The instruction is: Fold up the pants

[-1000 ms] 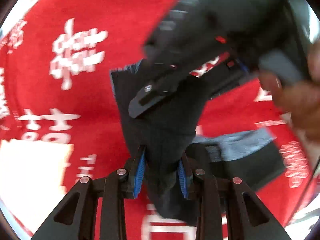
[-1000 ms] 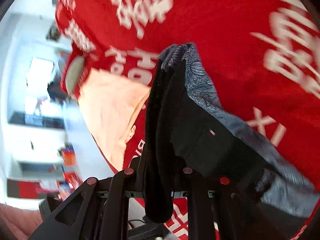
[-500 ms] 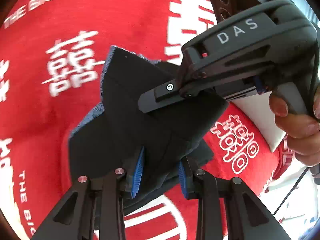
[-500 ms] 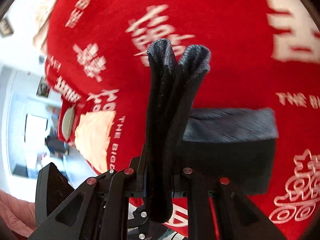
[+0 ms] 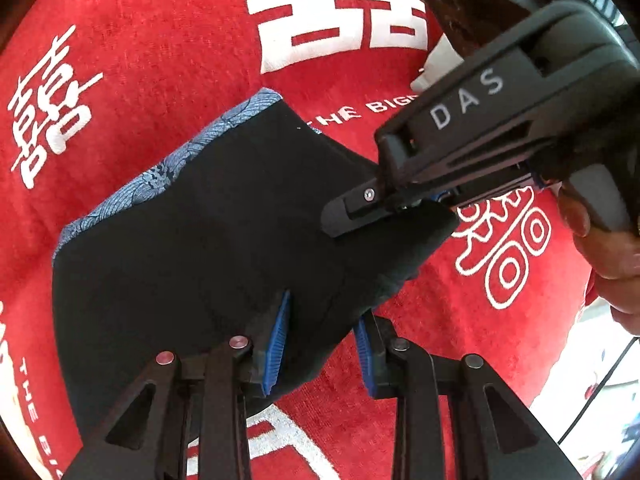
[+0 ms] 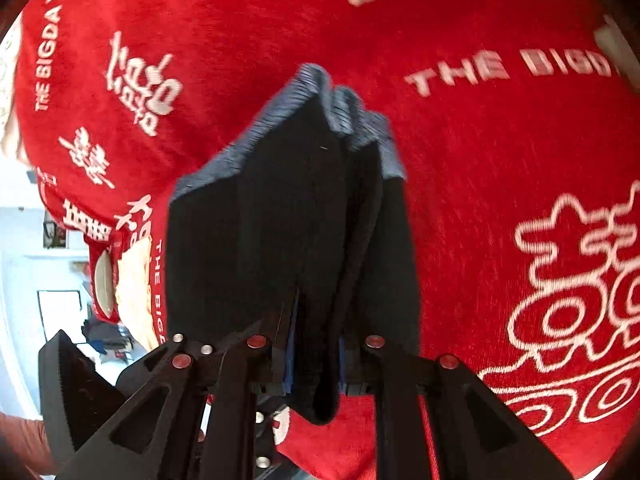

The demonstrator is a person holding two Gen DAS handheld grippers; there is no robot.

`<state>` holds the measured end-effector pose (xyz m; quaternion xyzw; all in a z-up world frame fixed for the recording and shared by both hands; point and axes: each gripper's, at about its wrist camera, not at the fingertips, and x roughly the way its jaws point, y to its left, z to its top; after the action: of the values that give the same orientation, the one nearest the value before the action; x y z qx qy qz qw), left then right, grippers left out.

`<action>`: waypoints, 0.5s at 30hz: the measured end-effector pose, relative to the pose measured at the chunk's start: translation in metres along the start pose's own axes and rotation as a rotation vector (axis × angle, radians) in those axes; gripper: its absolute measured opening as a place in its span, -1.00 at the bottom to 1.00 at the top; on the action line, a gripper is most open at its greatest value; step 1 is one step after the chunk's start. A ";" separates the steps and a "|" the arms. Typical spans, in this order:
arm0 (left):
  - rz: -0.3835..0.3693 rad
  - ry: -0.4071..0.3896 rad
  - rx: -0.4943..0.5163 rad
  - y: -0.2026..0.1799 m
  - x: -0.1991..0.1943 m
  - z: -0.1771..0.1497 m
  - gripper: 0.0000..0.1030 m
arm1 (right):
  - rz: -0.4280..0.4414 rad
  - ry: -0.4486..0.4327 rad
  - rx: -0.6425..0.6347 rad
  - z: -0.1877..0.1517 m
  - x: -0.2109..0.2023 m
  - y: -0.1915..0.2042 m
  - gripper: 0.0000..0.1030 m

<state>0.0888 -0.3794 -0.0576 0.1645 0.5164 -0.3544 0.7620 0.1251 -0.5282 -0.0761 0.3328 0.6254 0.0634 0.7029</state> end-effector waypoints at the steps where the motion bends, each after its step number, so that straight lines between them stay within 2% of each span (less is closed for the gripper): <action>1: 0.007 0.004 0.014 -0.001 -0.002 0.000 -0.32 | 0.007 -0.004 0.009 -0.001 0.000 -0.001 -0.63; 3: -0.006 0.016 0.020 -0.001 -0.006 0.000 -0.24 | 0.001 -0.008 -0.004 -0.003 -0.002 -0.002 -0.61; 6: -0.043 0.028 -0.009 0.014 -0.026 0.001 0.01 | -0.024 0.009 -0.015 -0.002 -0.004 0.001 -0.44; 9: -0.035 -0.003 -0.032 0.037 -0.050 0.001 0.02 | -0.127 0.019 -0.042 0.000 -0.008 0.007 -0.24; 13: 0.068 -0.035 -0.133 0.094 -0.065 0.017 0.02 | -0.256 -0.066 -0.115 0.010 -0.027 0.025 -0.24; 15: 0.130 -0.027 -0.224 0.134 -0.057 0.027 0.02 | -0.266 -0.110 -0.154 0.023 -0.032 0.040 -0.24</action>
<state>0.1899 -0.2825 -0.0105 0.1066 0.5307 -0.2466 0.8039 0.1528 -0.5225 -0.0271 0.1952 0.6179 -0.0009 0.7616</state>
